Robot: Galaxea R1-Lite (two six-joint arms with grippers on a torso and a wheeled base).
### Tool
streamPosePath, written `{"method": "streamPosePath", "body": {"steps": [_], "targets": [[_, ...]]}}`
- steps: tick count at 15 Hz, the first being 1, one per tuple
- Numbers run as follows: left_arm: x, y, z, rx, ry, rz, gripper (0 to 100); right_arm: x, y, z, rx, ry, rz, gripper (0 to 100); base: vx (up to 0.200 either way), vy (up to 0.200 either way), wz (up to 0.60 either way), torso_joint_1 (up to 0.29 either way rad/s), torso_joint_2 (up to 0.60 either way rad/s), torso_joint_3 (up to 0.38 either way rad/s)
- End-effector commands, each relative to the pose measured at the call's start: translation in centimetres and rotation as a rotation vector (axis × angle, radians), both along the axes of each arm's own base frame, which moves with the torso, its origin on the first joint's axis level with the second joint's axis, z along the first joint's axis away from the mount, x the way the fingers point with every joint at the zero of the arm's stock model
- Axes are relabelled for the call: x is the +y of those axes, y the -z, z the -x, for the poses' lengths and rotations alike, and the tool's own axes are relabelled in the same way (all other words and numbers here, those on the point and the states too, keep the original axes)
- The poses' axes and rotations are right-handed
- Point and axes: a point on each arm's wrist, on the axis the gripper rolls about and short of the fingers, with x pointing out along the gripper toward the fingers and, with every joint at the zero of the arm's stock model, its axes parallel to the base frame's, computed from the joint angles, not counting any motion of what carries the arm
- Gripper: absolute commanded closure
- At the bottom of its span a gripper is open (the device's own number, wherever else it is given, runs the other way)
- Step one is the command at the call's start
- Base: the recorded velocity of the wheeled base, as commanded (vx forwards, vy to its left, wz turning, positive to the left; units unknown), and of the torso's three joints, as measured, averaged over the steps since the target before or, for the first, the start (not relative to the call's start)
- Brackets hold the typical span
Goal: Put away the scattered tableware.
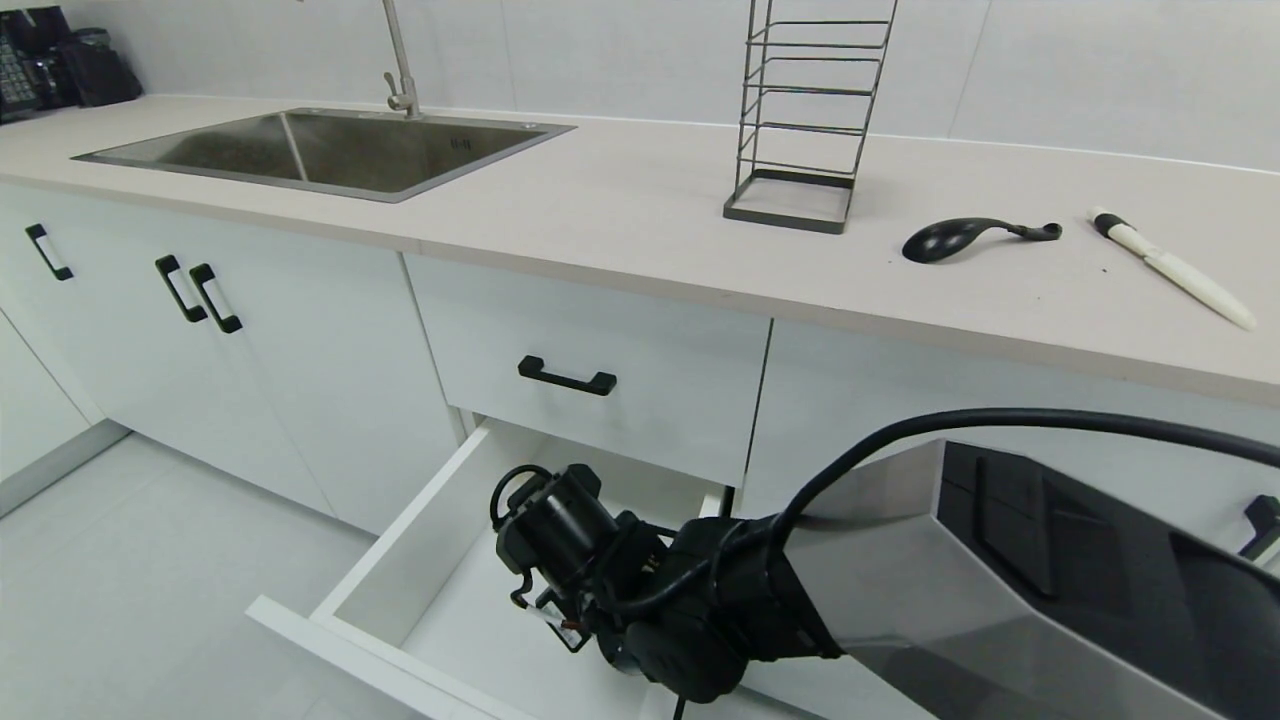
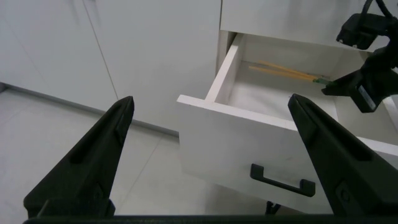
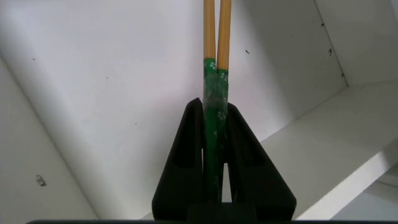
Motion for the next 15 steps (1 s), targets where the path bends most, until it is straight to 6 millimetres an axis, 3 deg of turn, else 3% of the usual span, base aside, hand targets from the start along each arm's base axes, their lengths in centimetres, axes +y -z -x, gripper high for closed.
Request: {"method": "streamPosePath", "body": {"steps": [1,8,12,15], "targets": [[0.0,0.0,0.0,0.001,0.0,0.0,0,0.4,1.1,-0.5,0.017,0.03,0.009,100,0.0,0.0,0.0,0.0,0.0,0.0],[0.0,0.0,0.0,0.001,0.0,0.0,0,1.4,1.4,-1.6,-0.01,0.088,-0.014,100,0.0,0.0,0.0,0.0,0.0,0.0],[0.0,0.0,0.0,0.001,0.0,0.0,0,0.7,2.1,-2.7,-0.012,0.179,0.034,100,0.0,0.0,0.0,0.0,0.0,0.0],[0.0,0.0,0.0,0.001,-0.001,0.0,0,1.6,3.6,-3.2,-0.014,0.178,0.032,100,0.0,0.0,0.0,0.0,0.0,0.0]]}}
